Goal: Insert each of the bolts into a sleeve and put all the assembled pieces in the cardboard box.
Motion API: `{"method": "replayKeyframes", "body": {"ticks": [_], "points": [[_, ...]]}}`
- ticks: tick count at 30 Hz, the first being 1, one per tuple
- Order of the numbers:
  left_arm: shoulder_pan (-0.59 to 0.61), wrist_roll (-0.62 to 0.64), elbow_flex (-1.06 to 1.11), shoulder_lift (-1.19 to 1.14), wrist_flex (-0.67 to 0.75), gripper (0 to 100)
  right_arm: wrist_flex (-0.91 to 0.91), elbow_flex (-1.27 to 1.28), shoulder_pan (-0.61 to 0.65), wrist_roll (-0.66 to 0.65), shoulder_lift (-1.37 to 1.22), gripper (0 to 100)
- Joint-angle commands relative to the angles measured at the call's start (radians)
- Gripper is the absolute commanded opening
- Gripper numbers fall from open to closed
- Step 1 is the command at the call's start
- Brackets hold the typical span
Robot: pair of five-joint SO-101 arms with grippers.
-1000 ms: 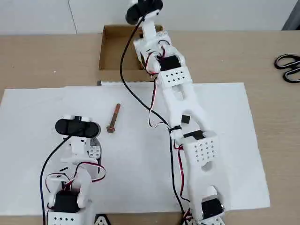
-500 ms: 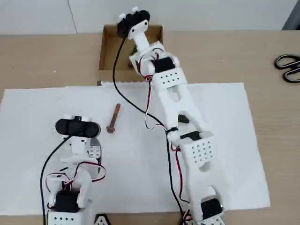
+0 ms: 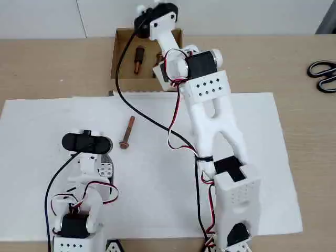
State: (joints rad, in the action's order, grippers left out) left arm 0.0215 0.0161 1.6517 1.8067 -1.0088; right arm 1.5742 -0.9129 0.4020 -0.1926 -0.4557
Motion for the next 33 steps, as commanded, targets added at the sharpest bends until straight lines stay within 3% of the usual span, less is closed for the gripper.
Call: {"method": "replayKeyframes", "body": {"ticks": [1, 4, 10, 14, 19, 33], "points": [[0.029, 0.003, -0.004, 0.009, 0.023, 1, 0.159, -0.046, -0.005, -0.008, 0.073, 0.4], [0.044, 0.003, -0.001, 0.009, 0.034, 1, 0.16, -0.017, -0.053, -0.015, 0.087, 0.4], [0.041, 0.003, -0.001, 0.009, 0.034, 1, 0.165, 0.207, -0.093, -0.262, 0.203, 0.4], [0.041, 0.003, -0.001, 0.009, 0.034, 1, 0.16, 0.367, -0.104, -0.298, 0.326, 1.1], [0.041, 0.003, 0.001, 0.009, 0.034, 1, 0.162, 0.517, -0.125, -0.382, 0.363, 12.1], [0.038, 0.003, 0.001, 0.009, 0.034, 1, 0.156, 0.559, -0.213, -0.755, 0.239, 13.3]]}}
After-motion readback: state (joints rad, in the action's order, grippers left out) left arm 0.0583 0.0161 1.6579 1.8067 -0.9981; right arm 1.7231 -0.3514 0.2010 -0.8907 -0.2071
